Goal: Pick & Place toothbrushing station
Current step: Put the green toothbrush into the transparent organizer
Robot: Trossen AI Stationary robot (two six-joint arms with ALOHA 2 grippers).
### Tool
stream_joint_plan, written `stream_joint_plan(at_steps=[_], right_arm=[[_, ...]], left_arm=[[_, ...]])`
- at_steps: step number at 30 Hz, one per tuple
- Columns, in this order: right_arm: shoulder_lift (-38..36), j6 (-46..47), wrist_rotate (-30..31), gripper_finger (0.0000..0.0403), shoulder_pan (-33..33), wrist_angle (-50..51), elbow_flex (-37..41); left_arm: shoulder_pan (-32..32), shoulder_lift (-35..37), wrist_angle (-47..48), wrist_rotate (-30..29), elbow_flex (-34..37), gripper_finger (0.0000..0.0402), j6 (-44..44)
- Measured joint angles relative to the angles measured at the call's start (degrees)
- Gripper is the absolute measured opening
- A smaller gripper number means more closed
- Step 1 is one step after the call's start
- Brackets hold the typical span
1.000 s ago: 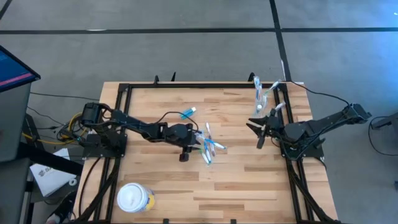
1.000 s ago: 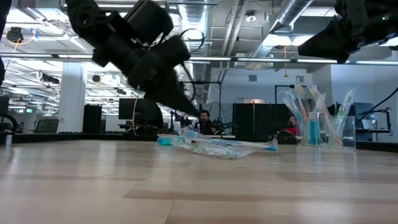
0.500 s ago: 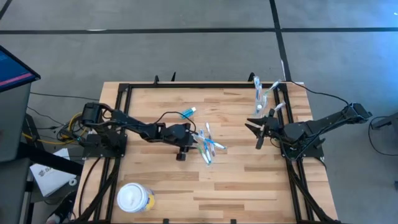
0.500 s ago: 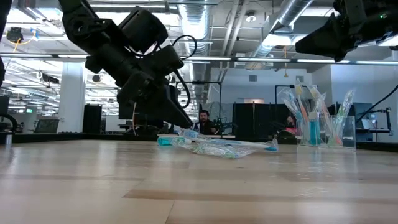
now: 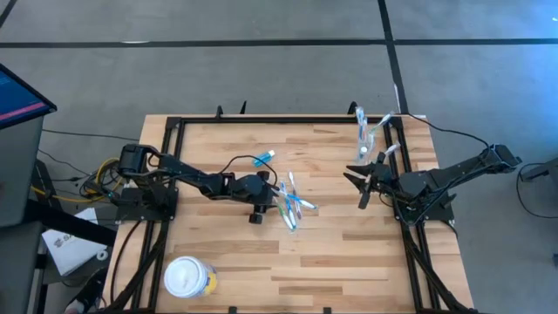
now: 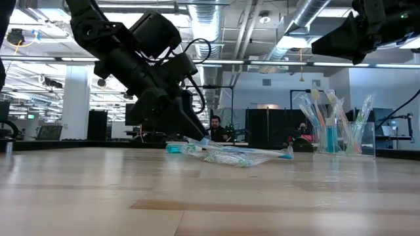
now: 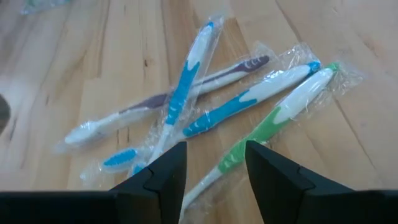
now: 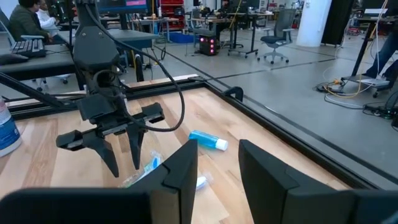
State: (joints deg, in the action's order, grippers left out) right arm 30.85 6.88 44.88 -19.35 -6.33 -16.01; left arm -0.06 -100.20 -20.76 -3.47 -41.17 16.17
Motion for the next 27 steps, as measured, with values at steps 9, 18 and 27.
stream_joint_plan(at_steps=[9, 18, 27], right_arm=[[0.0, 0.0, 0.0, 0.0108, 0.0, -0.1, 0.0], [0.0, 0.0, 0.1, 0.0108, 0.0, -0.2, 0.0], [0.0, 0.0, 0.0, 0.0108, 0.0, 0.0, 0.0]], left_arm=[[0.4, -2.4, -0.2, 3.3, -0.3, 0.0145, 0.4], [2.0, -7.3, -0.3, 3.9, -3.2, 0.0143, 0.5], [2.0, -7.2, 3.8, 5.5, -3.9, 0.0143, -3.2]])
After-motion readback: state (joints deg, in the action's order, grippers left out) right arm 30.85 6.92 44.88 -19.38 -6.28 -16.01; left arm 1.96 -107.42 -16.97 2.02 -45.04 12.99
